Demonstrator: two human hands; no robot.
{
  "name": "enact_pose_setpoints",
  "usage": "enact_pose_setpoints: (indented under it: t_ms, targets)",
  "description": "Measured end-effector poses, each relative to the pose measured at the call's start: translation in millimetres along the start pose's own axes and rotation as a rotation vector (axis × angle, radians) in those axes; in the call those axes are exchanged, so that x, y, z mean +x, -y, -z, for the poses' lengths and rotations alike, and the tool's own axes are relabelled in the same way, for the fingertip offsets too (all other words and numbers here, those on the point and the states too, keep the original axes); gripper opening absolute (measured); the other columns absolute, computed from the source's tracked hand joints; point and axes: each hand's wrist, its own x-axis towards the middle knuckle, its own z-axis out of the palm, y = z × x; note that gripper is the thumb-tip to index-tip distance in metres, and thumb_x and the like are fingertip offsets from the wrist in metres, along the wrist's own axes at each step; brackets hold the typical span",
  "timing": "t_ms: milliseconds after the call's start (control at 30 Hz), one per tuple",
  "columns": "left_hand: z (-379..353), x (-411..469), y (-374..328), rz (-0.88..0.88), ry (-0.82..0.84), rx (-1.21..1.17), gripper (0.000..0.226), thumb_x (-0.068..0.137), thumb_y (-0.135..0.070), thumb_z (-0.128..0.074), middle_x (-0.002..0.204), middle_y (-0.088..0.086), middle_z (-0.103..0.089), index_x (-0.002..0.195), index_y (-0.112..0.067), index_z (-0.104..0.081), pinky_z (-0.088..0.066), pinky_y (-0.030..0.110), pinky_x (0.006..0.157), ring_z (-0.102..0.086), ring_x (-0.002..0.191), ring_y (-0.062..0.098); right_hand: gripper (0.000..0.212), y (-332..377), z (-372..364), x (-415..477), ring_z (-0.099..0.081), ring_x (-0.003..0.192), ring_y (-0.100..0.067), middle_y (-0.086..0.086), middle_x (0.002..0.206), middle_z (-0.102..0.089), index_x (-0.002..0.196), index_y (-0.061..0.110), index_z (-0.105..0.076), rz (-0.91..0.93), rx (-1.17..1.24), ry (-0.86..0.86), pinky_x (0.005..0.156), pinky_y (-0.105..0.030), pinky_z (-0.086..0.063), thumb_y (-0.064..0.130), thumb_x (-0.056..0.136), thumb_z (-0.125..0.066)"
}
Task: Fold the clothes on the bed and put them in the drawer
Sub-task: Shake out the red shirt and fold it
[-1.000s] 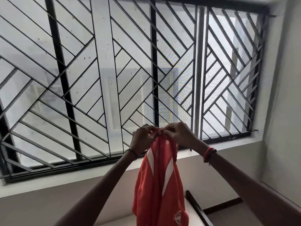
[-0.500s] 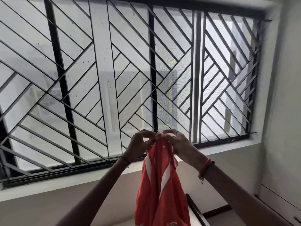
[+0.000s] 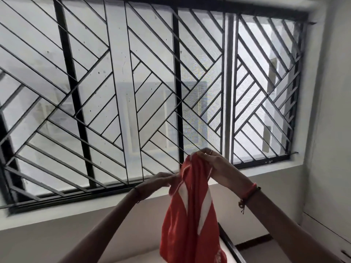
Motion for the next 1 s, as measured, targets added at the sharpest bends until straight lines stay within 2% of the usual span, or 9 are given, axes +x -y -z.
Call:
enact_pose_setpoints:
  t_ms: [133,233,367,433,567,667,733,867,1000]
  targets:
    - [6,-6,-8,-0.044,-0.075,-0.139,0.079,0.064,-0.067,-0.071,0.107,0.004,-0.061,0.108,-0.001,-0.064,-0.045,0.030,0.097,-0.056,0.103,0.011,0.008,11,10,-16,-0.059,0.056,-0.011,-0.002,0.067,-0.065,0.077,0.009,-0.055,-0.071,-0.027,0.051,0.051,-0.020,-0.046,0.009,0.085,-0.056]
    - [7,-1,-26,-0.146,-0.154,-0.114,0.048,0.076,-0.053,-0.065,0.107,0.001,-0.060,0.101,-0.012,-0.067,-0.042,0.018,0.089,-0.057,0.100,0.002,0.022,8,12,-26,-0.054,0.055,-0.013,-0.003,0.064,-0.061,0.064,0.008,-0.063,-0.168,-0.026,0.029,0.055,-0.023,-0.042,0.009,0.083,-0.051]
    - [-1,5,-58,-0.229,-0.120,-0.085,0.038,0.085,-0.021,-0.048,0.119,0.006,-0.054,0.115,-0.001,-0.059,-0.037,0.016,0.093,-0.053,0.107,0.003,0.029,3,8,-28,-0.056,0.058,-0.013,-0.001,0.068,-0.063,0.073,0.014,-0.066,-0.227,0.006,0.085,0.056,-0.024,-0.041,0.041,0.067,-0.076]
    - [-6,10,-73,-0.230,-0.015,0.008,0.042,0.085,-0.021,-0.048,0.125,0.005,-0.048,0.121,-0.002,-0.055,-0.038,0.014,0.093,-0.051,0.110,0.004,0.043,7,5,-31,-0.058,0.068,-0.012,-0.001,0.078,-0.066,0.086,0.015,-0.067,-0.281,-0.173,0.196,0.060,-0.023,-0.045,0.056,0.075,-0.066]
    - [-16,15,-80,-0.159,0.132,0.129,0.030,0.090,-0.018,-0.052,0.123,0.004,-0.044,0.114,0.000,-0.059,-0.043,0.014,0.083,-0.051,0.102,0.008,0.028,11,-5,-42,-0.062,0.079,-0.010,0.003,0.082,-0.068,0.092,0.015,-0.072,-0.229,-0.550,0.306,0.071,-0.021,-0.047,0.039,0.080,-0.065]
    - [-18,18,-70,-0.181,-0.179,0.178,0.009,0.094,-0.016,-0.055,0.096,0.002,-0.050,0.086,-0.013,-0.057,-0.043,0.023,0.075,-0.051,0.085,0.013,0.026,8,-4,-43,-0.062,0.075,-0.006,0.005,0.079,-0.068,0.097,0.014,-0.072,-0.205,-0.501,0.221,0.069,-0.019,-0.045,0.033,0.081,-0.066]
    - [-15,13,-67,-0.144,-0.397,0.194,0.022,0.096,-0.020,-0.054,0.075,-0.002,-0.047,0.074,-0.019,-0.049,-0.042,0.025,0.063,-0.046,0.066,0.010,0.018,2,-2,-43,-0.062,0.074,-0.005,0.006,0.079,-0.069,0.095,0.015,-0.072,-0.180,-0.445,0.163,0.066,-0.018,-0.045,0.028,0.084,-0.065]
    - [-8,-13,-61,0.022,-0.004,0.189,0.030,0.090,-0.043,-0.053,0.079,-0.008,-0.059,0.085,-0.015,-0.063,-0.046,0.015,0.066,-0.054,0.072,0.001,0.018,-7,-10,-39,-0.065,0.079,-0.008,0.000,0.088,-0.072,0.097,0.017,-0.074,-0.076,-0.427,0.104,0.066,-0.018,-0.048,0.027,0.085,-0.064]
    - [-6,-11,-42,-0.173,0.028,0.258,0.009,0.090,-0.008,-0.060,0.078,-0.016,-0.064,0.085,-0.012,-0.066,-0.047,0.016,0.073,-0.052,0.077,-0.005,0.023,-11,-18,-33,-0.065,0.083,-0.015,-0.004,0.090,-0.071,0.105,0.012,-0.072,-0.005,-0.418,0.044,0.073,-0.023,-0.050,0.024,0.087,-0.064]
